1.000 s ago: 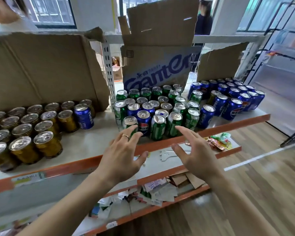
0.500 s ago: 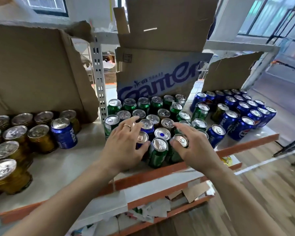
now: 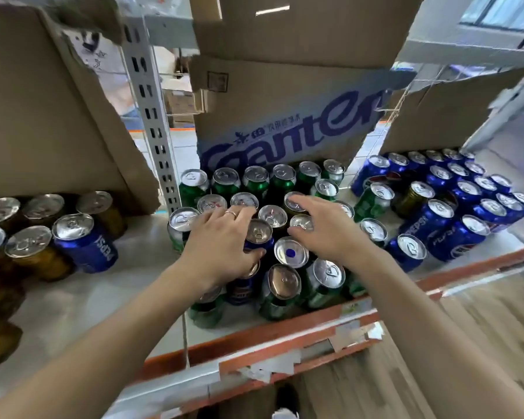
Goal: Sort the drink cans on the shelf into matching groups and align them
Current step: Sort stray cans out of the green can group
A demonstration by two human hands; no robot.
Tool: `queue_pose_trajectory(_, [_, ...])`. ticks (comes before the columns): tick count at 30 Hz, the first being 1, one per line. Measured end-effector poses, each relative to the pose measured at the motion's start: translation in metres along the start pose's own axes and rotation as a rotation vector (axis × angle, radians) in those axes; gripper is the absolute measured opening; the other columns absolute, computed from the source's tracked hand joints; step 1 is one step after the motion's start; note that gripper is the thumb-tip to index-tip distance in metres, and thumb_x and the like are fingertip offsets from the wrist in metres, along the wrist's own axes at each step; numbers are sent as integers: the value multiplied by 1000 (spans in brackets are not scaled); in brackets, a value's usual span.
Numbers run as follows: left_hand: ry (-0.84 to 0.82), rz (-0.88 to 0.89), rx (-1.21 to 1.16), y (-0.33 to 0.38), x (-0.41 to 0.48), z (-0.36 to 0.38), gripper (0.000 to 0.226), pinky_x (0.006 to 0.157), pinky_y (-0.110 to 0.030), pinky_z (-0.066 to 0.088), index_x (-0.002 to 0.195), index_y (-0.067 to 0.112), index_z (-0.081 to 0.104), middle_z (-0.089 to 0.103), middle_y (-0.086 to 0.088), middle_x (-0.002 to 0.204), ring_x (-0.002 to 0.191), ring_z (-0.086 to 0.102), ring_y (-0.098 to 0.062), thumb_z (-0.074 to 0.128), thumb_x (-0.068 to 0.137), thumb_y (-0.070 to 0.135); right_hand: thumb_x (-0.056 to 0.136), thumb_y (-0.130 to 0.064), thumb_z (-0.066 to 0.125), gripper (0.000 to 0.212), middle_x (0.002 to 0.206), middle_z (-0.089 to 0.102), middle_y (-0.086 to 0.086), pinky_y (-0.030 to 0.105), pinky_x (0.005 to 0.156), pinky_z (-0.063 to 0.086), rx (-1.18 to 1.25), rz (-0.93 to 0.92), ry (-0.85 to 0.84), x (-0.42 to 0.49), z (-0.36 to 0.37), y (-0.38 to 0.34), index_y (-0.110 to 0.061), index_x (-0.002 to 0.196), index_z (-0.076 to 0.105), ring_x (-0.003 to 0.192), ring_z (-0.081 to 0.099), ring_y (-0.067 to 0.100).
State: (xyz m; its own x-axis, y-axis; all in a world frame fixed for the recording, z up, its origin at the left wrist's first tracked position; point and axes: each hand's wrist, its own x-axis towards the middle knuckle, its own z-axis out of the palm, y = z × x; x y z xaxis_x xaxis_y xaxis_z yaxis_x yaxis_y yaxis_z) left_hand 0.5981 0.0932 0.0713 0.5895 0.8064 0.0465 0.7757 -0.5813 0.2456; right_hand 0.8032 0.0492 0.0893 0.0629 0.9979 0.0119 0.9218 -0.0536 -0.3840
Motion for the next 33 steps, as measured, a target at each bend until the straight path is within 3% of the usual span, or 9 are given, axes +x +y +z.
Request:
queue_pose_trajectory(5, [-70, -131, 23, 7, 18, 10, 76, 112, -40, 25, 147, 26, 36, 53, -1, 143, 138, 38, -26, 54, 84, 65, 88, -38, 63, 69, 153, 41, -2, 49, 109, 37, -210, -93, -185, 41, 12, 17, -26, 150, 34, 139, 37, 25])
queue_pose_trajectory(8, [-108, -203, 55, 10, 27, 14, 64, 101, -39, 34, 124, 27, 53, 64, 2, 123, 121, 51, -25, 58, 76, 69, 88, -38, 62, 71, 150, 43, 1, 51, 110, 32, -254, -149, -251, 63, 21, 16, -25, 151, 32, 139, 36, 29])
queue_pose_trajectory(12, [-186, -256, 57, 13, 36, 18, 65, 98, -41, 34, 120, 28, 51, 64, 4, 116, 116, 52, -26, 67, 68, 65, 81, -30, 59, 58, 126, 55, 10, 60, 106, 21, -355, -122, -418, 85, 32, 8, -22, 135, 41, 131, 32, 37])
queue_pose_trajectory(15, [-216, -264, 81, 14, 42, 22, 66, 101, -40, 31, 120, 28, 48, 64, 5, 114, 117, 51, -26, 69, 67, 63, 76, -23, 55, 32, 109, 56, 9, 64, 103, 15, -414, -102, -529, 95, 29, 0, -22, 108, 51, 122, 35, 35])
queue_pose_trajectory(18, [-222, -252, 90, 11, 44, 25, 67, 106, -41, 30, 119, 29, 49, 64, 7, 116, 117, 51, -25, 68, 66, 66, 80, -23, 58, 32, 110, 56, 6, 66, 110, 11, -479, -152, -556, 99, 28, -1, -19, 110, 51, 122, 41, 32])
queue_pose_trajectory(22, [-196, -243, 46, 7, 43, 28, 68, 108, -41, 30, 119, 32, 51, 64, 9, 115, 116, 53, -23, 67, 64, 69, 76, -25, 63, 33, 99, 56, -3, 66, 110, 9, -437, -197, -486, 100, 32, 5, -19, 107, 52, 116, 51, 27])
queue_pose_trajectory(26, [-169, -235, -30, 4, 45, 25, 79, 103, -41, 39, 124, 28, 51, 65, 4, 119, 116, 57, -23, 74, 60, 68, 71, -36, 67, 30, 93, 57, -2, 64, 105, 15, -405, -245, -373, 99, 31, 16, -22, 94, 55, 119, 41, 27])
queue_pose_trajectory(30, [-119, -263, -373, -2, 44, 7, 88, 90, -32, 51, 129, 28, 51, 63, 6, 115, 105, 60, -15, 89, 54, 52, 67, -54, 74, 51, 102, 57, -1, 53, 103, 24, -266, -151, -245, 90, 0, 14, -23, 105, 58, 120, 36, 24])
queue_pose_trajectory(33, [-28, -248, -643, -10, 44, -21, 73, 79, -19, 50, 117, 28, 59, 67, 9, 105, 95, 63, -5, 95, 54, 36, 64, -64, 76, 63, 100, 64, -4, 45, 99, 39, -21, -55, -6, 76, -39, 14, -23, 109, 62, 106, 53, 21])
